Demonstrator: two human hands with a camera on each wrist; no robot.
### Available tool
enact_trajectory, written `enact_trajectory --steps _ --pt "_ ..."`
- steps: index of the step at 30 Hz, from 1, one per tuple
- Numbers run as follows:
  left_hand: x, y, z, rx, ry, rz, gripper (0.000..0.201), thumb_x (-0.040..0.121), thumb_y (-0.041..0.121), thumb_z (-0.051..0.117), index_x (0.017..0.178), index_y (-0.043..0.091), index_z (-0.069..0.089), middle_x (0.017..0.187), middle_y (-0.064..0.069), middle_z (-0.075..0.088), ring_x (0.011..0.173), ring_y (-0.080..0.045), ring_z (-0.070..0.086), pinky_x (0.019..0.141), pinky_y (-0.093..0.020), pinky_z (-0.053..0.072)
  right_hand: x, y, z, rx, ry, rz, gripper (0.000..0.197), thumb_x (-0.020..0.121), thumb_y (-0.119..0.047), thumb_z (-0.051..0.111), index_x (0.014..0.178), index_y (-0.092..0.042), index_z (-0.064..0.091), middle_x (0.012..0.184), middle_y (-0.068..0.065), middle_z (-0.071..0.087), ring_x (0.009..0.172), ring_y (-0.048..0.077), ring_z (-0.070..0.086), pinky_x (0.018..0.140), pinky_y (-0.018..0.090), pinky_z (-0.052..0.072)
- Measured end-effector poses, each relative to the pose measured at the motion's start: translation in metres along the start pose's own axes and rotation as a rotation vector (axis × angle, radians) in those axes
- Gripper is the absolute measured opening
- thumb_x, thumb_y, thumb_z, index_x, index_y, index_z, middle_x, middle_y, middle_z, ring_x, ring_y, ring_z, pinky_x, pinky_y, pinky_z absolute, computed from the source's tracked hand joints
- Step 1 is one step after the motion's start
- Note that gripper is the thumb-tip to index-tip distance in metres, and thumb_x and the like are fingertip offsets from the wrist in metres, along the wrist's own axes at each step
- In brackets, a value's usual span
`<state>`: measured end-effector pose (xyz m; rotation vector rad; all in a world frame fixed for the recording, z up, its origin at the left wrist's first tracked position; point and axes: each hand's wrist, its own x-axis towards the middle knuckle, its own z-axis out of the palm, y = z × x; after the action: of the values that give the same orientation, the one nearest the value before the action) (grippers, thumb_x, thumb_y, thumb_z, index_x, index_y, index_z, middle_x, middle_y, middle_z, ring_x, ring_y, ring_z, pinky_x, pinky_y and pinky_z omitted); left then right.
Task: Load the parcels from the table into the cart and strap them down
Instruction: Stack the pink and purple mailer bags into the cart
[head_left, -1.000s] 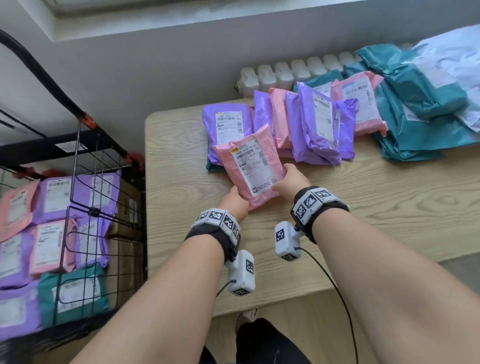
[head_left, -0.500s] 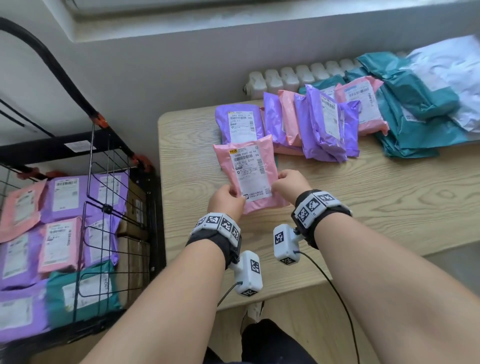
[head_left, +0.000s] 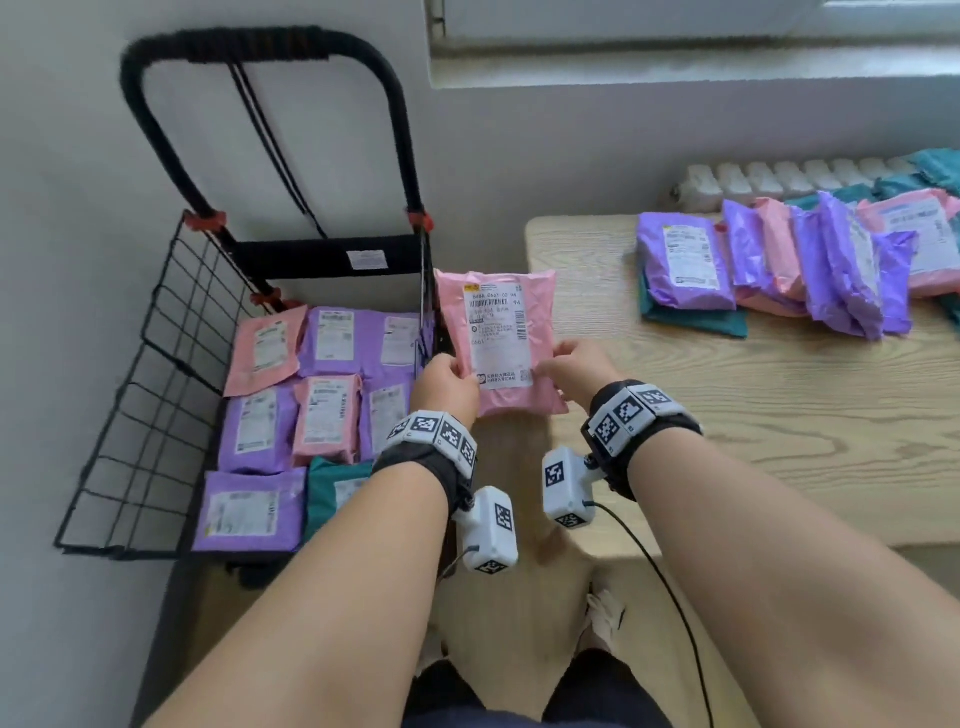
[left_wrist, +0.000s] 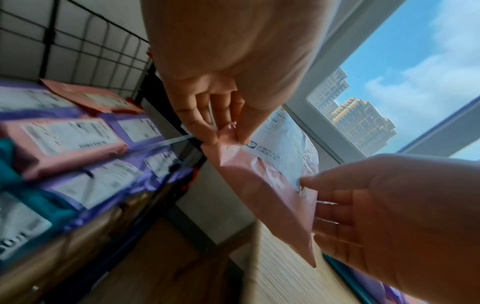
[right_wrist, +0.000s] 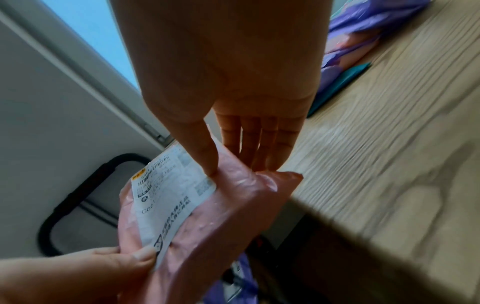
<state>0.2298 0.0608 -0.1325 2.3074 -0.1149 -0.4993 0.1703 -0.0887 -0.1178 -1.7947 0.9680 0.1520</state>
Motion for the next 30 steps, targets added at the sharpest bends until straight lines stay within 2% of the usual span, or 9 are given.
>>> enact_trajectory --steps 2,4,8,12,15,18,23,26,30 --pt "0.001 -0.024 -0.035 -0.002 0.023 -0.029 0.013 0.092 0.022 0.055 0.101 0.014 0.061 0.095 -0.004 0.066 0.082 -0.025 0.060 0.069 -0.028 0.046 -0.011 -0.019 0.036 -0.012 -0.039 -0.011 0.008 0.082 -0.011 0.069 0.083 -0.016 0.063 0.092 0.008 0.069 0.082 0.023 0.067 0.077 0.038 0.058" --pt "0.004 -0.046 -0.067 -0.008 0.057 -0.060 0.008 0.092 0.021 0.055 0.095 0.017 0.061 0.092 -0.003 0.066 0.081 -0.027 0.064 0.072 -0.033 0.055 -0.022 -0.037 0.068 -0.034 -0.075 -0.029 0.006 0.082 -0.013 0.070 0.083 -0.014 0.064 0.086 0.008 0.068 0.071 0.023 0.066 0.068 0.037 0.058" --pt "0.013 -0.078 -0.113 -0.027 0.099 -0.136 0.015 0.089 0.018 0.054 0.096 0.016 0.067 0.099 -0.007 0.071 0.082 -0.032 0.069 0.076 -0.040 0.059 -0.037 -0.065 0.116 -0.070 -0.139 -0.053 0.007 0.085 -0.014 0.069 0.090 -0.010 0.066 0.084 0.007 0.068 0.064 0.019 0.065 0.054 0.028 0.054" --pt "0.024 -0.099 -0.131 -0.065 0.093 -0.201 0.019 0.086 0.010 0.051 0.095 0.016 0.067 0.102 -0.004 0.070 0.084 -0.028 0.066 0.076 -0.033 0.056 -0.025 -0.082 0.150 -0.148 -0.183 -0.052 0.013 0.086 -0.011 0.065 0.100 -0.010 0.067 0.092 0.009 0.071 0.079 0.026 0.071 0.068 0.039 0.061" --pt "0.032 -0.112 -0.132 -0.136 0.088 -0.254 0.012 0.084 0.011 0.063 0.083 0.022 0.058 0.095 0.000 0.069 0.082 -0.025 0.067 0.075 -0.034 0.057 -0.007 -0.091 0.171 -0.213 -0.211 -0.054 0.016 0.087 -0.010 0.062 0.102 -0.013 0.067 0.096 0.007 0.070 0.087 0.026 0.070 0.075 0.043 0.060" --pt "0.046 -0.120 -0.136 -0.154 0.132 -0.324 0.027 0.082 0.013 0.066 0.104 0.016 0.050 0.092 0.000 0.063 0.083 -0.026 0.067 0.075 -0.037 0.058 0.015 -0.099 0.191 -0.259 -0.270 -0.013 0.024 0.082 -0.005 0.064 0.106 -0.009 0.068 0.099 0.011 0.070 0.091 0.029 0.069 0.079 0.045 0.059" --pt "0.094 -0.125 -0.150 -0.038 0.168 -0.373 0.017 0.087 0.006 0.055 0.100 0.015 0.047 0.093 0.000 0.053 0.081 -0.021 0.051 0.050 -0.021 0.034 0.063 -0.116 0.220 -0.273 -0.349 0.014 0.024 0.078 -0.003 0.065 0.102 -0.006 0.069 0.097 0.013 0.071 0.090 0.028 0.069 0.081 0.043 0.059" --pt "0.124 -0.130 -0.148 -0.020 0.158 -0.429 0.017 0.088 0.007 0.054 0.101 0.017 0.048 0.096 0.000 0.052 0.084 -0.021 0.051 0.059 -0.024 0.038 0.091 -0.126 0.231 -0.306 -0.387 0.034 0.030 0.077 -0.002 0.065 0.107 -0.008 0.066 0.099 0.013 0.070 0.091 0.028 0.069 0.080 0.043 0.059" --pt "0.158 -0.140 -0.135 -0.060 0.148 -0.474 0.030 0.085 0.008 0.057 0.114 0.015 0.055 0.113 -0.004 0.062 0.094 -0.025 0.058 0.073 -0.029 0.044 0.125 -0.135 0.241 -0.344 -0.420 0.079 0.054 0.079 0.001 0.062 0.131 -0.012 0.052 0.102 0.014 0.069 0.094 0.028 0.068 0.080 0.043 0.059"
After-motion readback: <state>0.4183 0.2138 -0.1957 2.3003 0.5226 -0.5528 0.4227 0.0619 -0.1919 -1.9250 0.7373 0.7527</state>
